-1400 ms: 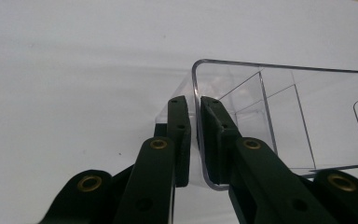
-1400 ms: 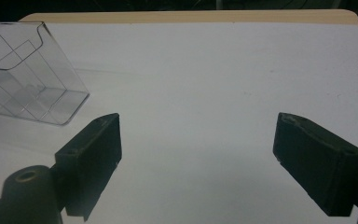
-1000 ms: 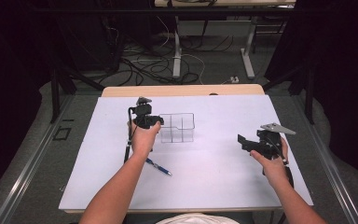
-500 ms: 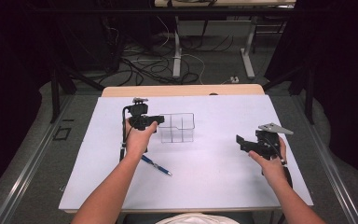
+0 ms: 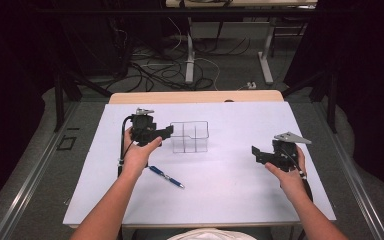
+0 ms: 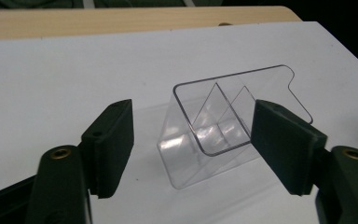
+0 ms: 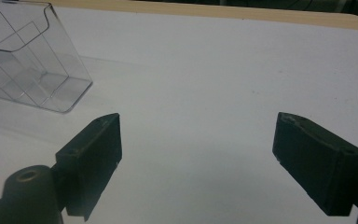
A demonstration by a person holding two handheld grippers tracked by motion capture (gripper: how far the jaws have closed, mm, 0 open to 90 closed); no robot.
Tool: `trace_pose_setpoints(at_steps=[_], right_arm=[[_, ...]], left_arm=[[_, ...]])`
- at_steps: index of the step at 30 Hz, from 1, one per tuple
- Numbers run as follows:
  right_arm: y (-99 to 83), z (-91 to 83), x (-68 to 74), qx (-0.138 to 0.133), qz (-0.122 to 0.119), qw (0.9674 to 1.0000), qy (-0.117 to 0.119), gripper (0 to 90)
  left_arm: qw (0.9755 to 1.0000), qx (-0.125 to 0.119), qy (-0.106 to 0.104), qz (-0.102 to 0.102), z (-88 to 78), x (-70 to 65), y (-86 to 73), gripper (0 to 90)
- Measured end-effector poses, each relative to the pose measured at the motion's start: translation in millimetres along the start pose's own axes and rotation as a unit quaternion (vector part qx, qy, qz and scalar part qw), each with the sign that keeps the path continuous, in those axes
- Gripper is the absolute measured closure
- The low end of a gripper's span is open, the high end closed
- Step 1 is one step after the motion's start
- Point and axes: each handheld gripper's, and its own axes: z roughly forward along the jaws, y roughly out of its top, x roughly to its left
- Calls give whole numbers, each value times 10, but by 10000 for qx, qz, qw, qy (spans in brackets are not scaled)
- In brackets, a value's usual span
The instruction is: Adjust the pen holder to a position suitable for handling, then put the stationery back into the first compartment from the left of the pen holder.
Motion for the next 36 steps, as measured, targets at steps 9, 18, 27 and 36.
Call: trace_pose_setpoints(at_steps=[9,18,27,36], right_arm=[[10,11,39,115,-261,9996,-9,153],[2,25,99,296,-406,9987,37,148],[28,19,143,427,-414,9980,201,63],[70,35,286,595,-658,9946,538,50]], left_arm=[[9970,-391,-301,594,-211,60,-129,203],[9962,-621,-401,451,-360,232,-308,40],[9957,-837,-363,161,-506,390,-399,1],[9947,-934,-364,223,-614,457,-542,16]])
